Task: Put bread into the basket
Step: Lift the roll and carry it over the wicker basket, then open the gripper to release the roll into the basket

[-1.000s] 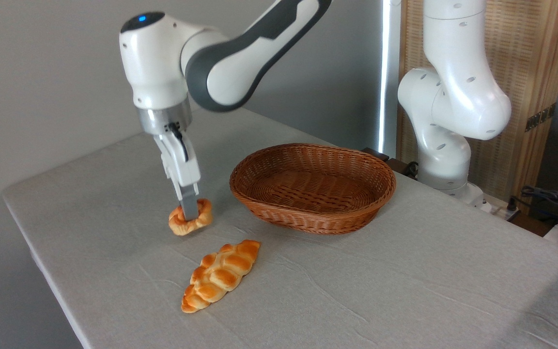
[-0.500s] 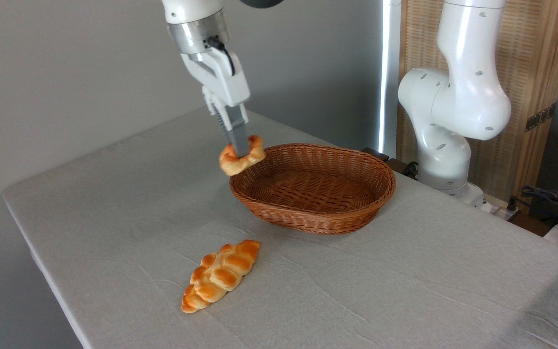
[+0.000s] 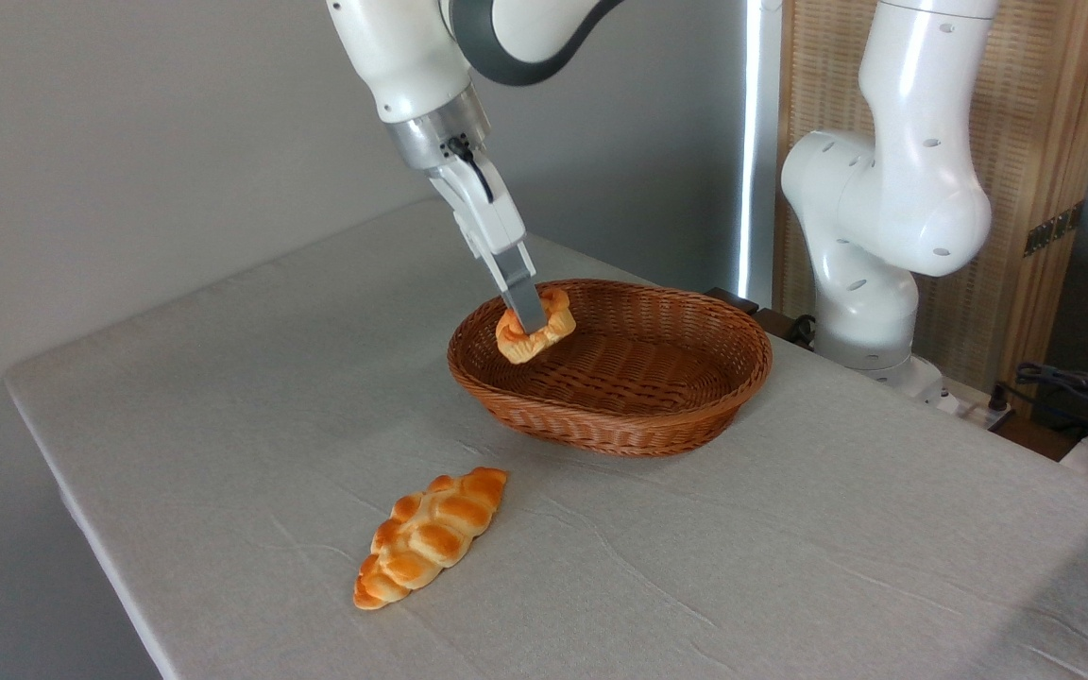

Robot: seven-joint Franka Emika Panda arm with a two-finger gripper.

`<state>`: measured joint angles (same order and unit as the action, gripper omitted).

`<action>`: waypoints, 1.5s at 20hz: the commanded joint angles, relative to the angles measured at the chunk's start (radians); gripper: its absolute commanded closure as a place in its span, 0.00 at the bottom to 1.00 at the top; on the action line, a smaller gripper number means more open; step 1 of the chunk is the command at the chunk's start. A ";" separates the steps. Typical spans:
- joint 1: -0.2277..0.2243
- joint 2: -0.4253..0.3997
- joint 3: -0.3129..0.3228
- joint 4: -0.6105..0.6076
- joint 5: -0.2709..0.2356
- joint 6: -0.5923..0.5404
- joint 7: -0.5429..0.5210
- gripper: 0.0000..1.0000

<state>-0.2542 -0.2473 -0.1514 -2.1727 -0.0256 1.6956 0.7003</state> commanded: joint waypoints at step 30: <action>0.121 0.121 0.142 0.408 0.070 0.038 0.018 0.00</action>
<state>-0.1310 -0.2152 -0.0794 -1.9250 0.0112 1.7591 0.7069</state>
